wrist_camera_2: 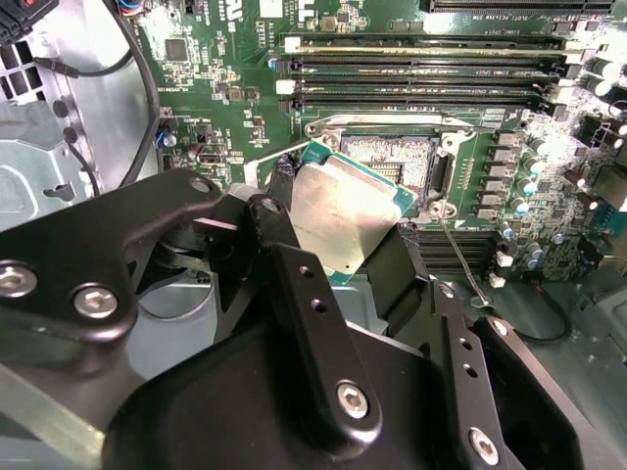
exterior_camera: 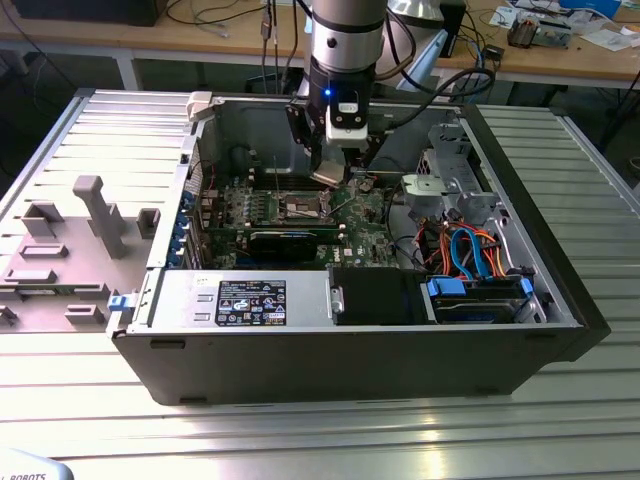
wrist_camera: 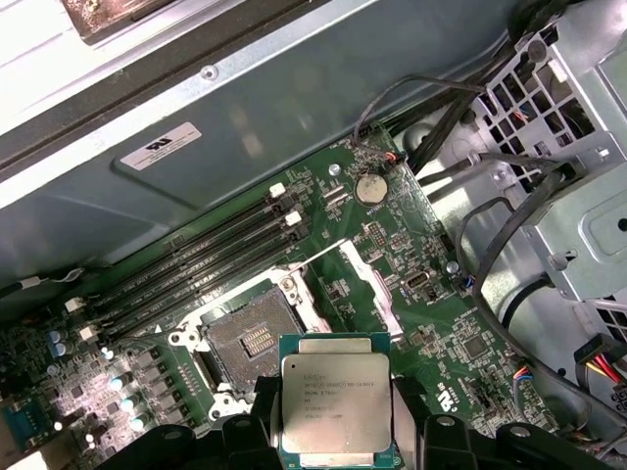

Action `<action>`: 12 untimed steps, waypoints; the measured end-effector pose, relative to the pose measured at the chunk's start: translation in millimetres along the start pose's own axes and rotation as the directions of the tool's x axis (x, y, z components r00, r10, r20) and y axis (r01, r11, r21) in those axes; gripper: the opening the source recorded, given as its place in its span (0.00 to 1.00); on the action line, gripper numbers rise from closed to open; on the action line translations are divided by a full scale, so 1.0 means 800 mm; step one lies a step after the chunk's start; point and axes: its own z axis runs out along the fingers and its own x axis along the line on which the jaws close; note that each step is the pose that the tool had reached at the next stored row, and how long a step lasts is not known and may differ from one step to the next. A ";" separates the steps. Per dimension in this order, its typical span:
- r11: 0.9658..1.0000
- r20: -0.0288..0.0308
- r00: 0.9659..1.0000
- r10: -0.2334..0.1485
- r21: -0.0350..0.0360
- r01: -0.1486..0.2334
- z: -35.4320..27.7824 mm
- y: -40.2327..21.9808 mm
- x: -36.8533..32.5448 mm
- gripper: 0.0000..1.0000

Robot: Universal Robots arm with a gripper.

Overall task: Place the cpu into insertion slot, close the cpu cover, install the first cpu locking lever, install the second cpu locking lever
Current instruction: 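Place the cpu into insertion slot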

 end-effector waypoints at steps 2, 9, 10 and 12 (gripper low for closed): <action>0.999 0.009 0.999 0.032 0.012 -0.032 0.0221 -0.0015 -0.0001 0.54; 0.999 0.010 0.999 0.035 0.012 -0.035 0.0221 -0.0015 0.0000 0.54; 0.999 0.010 0.999 0.036 0.012 -0.036 0.0221 -0.0015 -0.0001 0.54; 0.999 0.010 0.999 0.038 0.012 -0.038 0.0221 -0.0015 -0.0001 0.54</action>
